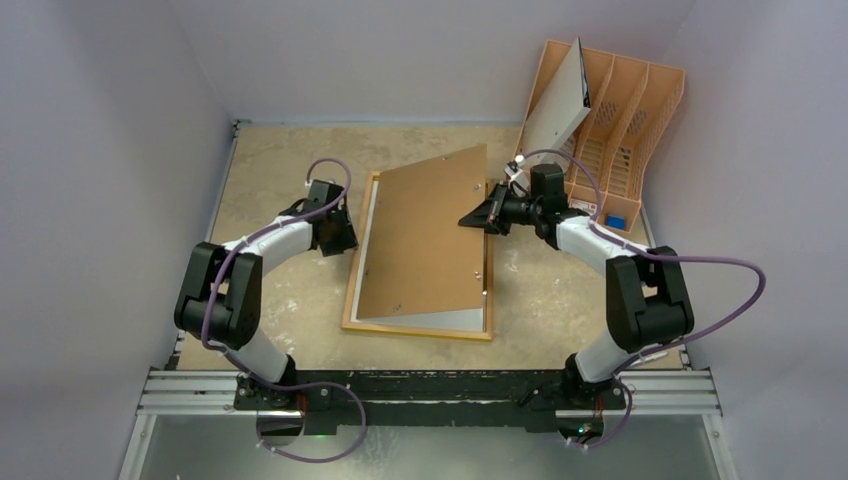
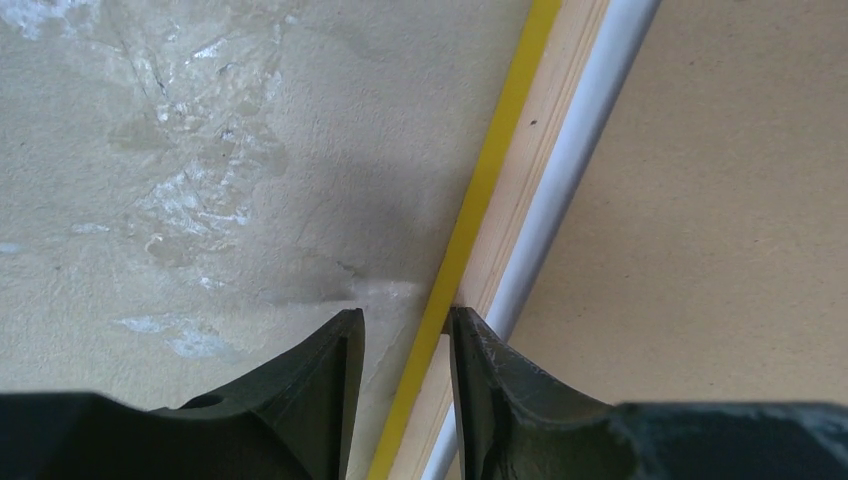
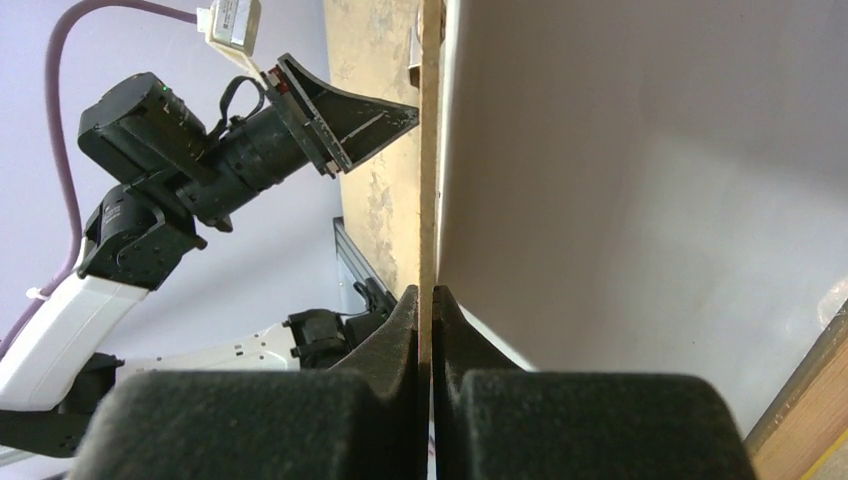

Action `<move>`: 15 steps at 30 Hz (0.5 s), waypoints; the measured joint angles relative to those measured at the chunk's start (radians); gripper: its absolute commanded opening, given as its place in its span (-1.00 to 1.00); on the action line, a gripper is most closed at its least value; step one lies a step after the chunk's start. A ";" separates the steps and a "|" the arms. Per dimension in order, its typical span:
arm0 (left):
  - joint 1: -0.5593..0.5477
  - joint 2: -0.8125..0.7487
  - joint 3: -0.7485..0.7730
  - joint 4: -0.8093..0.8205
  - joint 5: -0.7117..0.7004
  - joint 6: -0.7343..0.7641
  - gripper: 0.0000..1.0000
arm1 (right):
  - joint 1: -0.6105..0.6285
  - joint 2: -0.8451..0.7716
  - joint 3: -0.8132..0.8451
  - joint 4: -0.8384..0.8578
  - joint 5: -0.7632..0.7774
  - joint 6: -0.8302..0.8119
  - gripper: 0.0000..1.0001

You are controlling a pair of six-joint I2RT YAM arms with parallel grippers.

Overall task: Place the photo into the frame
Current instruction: Place the photo frame item in the photo frame.

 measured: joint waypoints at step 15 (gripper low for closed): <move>0.001 0.018 -0.003 0.057 0.047 0.000 -0.53 | 0.000 0.064 0.000 0.066 -0.025 0.036 -1.00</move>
